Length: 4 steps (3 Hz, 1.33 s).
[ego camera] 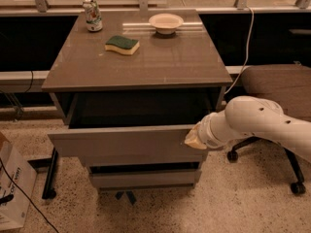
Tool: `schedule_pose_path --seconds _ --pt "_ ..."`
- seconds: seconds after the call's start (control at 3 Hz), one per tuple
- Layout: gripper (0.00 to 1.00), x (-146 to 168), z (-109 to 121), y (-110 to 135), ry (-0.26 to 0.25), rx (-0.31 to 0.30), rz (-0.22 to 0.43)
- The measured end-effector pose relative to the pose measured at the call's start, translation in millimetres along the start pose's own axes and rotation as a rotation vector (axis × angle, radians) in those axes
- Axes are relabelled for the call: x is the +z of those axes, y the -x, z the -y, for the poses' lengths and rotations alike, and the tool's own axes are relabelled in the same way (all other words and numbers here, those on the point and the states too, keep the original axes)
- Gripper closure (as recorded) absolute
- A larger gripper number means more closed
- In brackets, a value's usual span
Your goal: Close top drawer
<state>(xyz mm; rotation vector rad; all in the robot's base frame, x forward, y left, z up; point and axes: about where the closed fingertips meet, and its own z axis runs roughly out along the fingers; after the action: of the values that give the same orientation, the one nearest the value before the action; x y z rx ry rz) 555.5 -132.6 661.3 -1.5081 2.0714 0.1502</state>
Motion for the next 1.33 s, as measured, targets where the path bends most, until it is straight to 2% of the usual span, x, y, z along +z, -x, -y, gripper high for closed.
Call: schedule_pose_path --seconds 0.33,1.33 --pt "0.84 0.6 -0.8 0.3 0.002 -0.001 0.000" --pt "0.14 2.8 -3.0 2.1 0.007 -0.005 0.000"
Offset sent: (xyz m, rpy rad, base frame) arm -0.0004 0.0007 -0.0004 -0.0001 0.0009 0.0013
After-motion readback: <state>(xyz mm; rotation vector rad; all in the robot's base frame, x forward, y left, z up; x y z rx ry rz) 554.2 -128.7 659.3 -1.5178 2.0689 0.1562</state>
